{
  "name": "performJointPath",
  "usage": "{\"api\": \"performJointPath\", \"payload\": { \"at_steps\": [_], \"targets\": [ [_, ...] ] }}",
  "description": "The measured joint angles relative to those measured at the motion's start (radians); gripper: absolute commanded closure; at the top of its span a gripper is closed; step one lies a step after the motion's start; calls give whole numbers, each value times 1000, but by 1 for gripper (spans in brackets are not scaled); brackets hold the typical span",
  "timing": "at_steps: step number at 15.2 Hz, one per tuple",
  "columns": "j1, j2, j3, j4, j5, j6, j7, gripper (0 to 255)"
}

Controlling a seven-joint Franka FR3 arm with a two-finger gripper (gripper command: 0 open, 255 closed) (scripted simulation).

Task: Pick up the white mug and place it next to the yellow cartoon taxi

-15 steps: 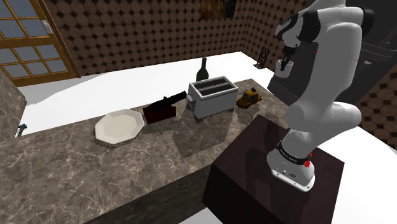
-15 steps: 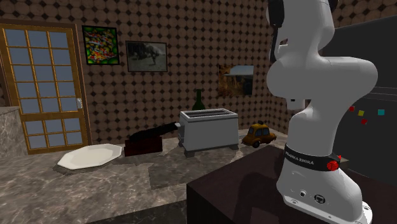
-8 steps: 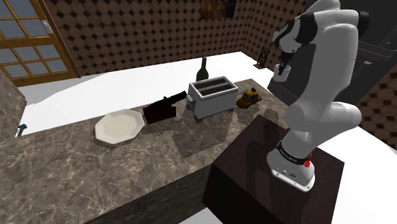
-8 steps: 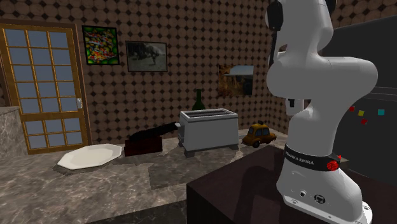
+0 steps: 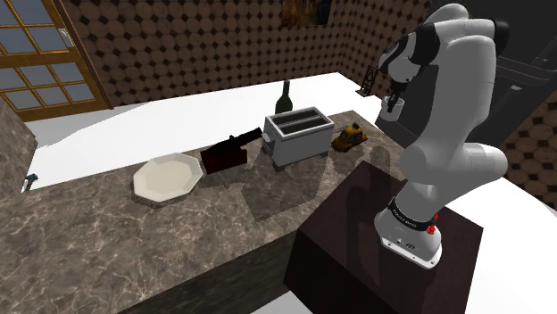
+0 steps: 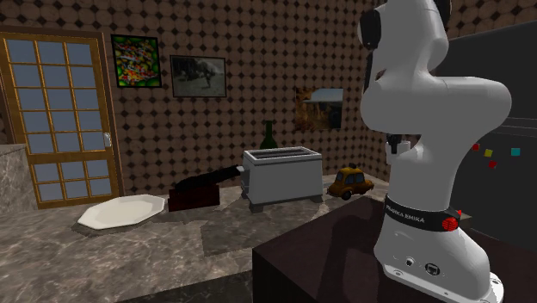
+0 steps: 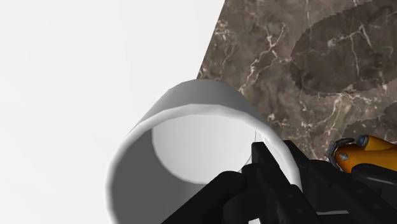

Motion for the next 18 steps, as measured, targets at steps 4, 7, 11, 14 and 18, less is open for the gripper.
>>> {"api": "performJointPath", "payload": {
  "at_steps": [4, 7, 11, 14, 18],
  "targets": [
    [-6, 35, 9, -5, 12, 38, -3, 255],
    [-11, 58, 16, -8, 19, 64, -6, 255],
    [-17, 94, 25, -5, 30, 97, -8, 255],
    [-23, 120, 32, -6, 38, 123, -12, 255],
    [-32, 164, 44, 6, 49, 156, -14, 255]
  ]
}}
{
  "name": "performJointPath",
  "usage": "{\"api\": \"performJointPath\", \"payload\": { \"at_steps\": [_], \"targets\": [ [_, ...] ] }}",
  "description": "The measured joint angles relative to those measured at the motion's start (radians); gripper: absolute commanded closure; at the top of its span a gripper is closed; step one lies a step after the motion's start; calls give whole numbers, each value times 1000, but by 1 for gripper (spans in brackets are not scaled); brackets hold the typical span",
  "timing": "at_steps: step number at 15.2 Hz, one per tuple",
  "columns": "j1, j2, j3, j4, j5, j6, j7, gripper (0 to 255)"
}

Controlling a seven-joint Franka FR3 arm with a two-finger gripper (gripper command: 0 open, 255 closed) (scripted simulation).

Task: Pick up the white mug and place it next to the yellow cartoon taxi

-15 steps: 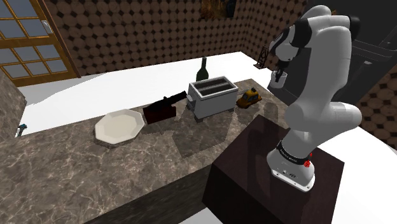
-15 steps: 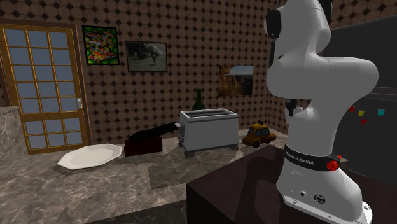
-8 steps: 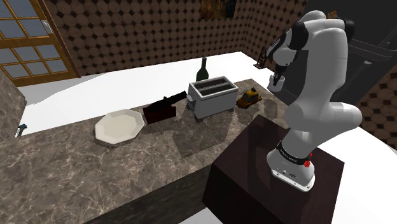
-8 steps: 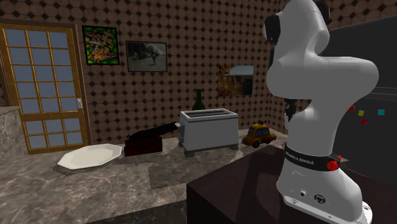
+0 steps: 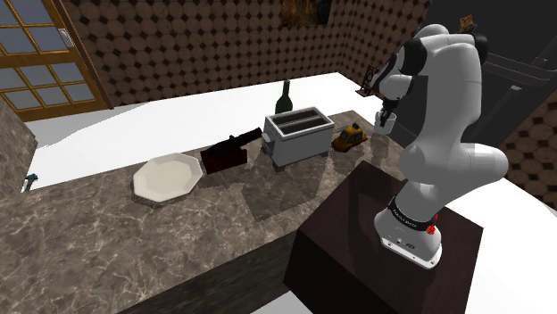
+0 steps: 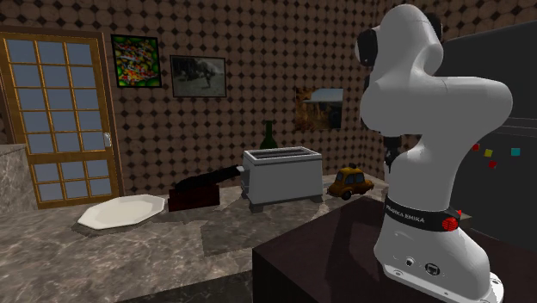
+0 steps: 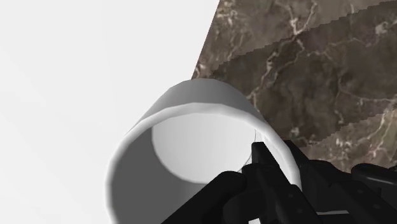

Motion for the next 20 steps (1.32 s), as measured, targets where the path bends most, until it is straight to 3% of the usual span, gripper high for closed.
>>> {"api": "performJointPath", "payload": {
  "at_steps": [8, 9, 15, 20],
  "targets": [
    [-5, 24, 7, 3, 6, 21, -2, 255],
    [-5, 24, 7, 3, 6, 21, -2, 0],
    [-5, 24, 7, 4, 6, 21, -2, 0],
    [16, -57, -15, -11, -15, -44, 9, 0]
  ]
}}
